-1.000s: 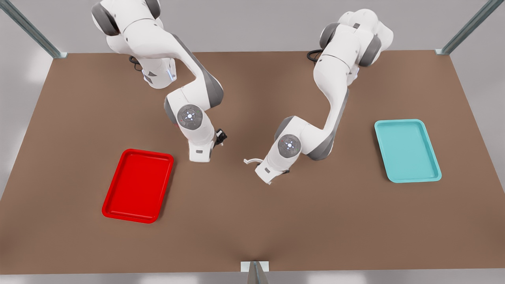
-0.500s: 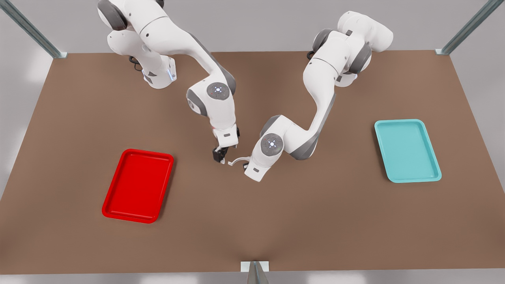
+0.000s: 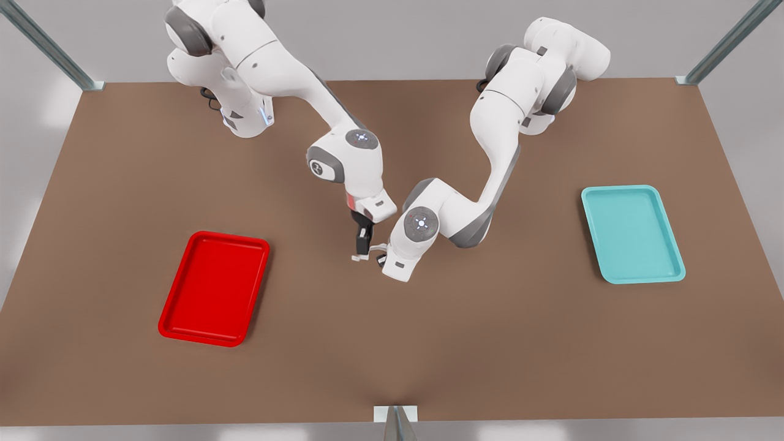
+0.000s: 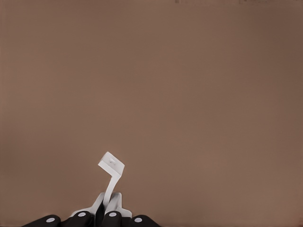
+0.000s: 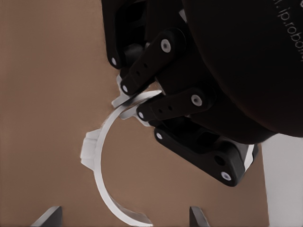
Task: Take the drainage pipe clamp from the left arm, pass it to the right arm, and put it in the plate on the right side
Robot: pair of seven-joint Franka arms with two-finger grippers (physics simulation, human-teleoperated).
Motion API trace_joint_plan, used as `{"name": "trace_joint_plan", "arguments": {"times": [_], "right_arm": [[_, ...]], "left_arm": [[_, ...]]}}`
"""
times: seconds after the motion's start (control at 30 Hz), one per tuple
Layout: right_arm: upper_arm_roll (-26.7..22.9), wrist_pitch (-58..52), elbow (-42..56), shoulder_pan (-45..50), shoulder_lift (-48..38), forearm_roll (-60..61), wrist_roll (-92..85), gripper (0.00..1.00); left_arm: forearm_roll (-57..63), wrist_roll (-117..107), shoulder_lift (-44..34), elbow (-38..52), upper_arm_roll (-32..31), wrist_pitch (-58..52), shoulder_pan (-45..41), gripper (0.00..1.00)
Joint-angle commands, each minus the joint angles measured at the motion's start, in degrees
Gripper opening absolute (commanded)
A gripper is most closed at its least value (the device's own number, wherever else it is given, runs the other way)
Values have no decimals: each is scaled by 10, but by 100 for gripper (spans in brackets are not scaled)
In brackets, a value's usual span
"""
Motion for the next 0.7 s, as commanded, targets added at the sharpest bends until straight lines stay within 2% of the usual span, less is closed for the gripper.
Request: {"name": "trace_joint_plan", "arguments": {"times": [0.0, 0.27, 0.67], "right_arm": [[0, 28, 5, 2, 14, -2, -91, 100], [0, 56, 21, 1, 54, -1, -88, 100], [-2, 72, 14, -24, 63, -1, -87, 100]], "left_arm": [[-1, -61, -1, 0, 0, 2, 0, 21], [-1, -62, -1, 0, -1, 3, -1, 21], [-1, -67, -1, 0, -2, 20, -1, 21]]}}
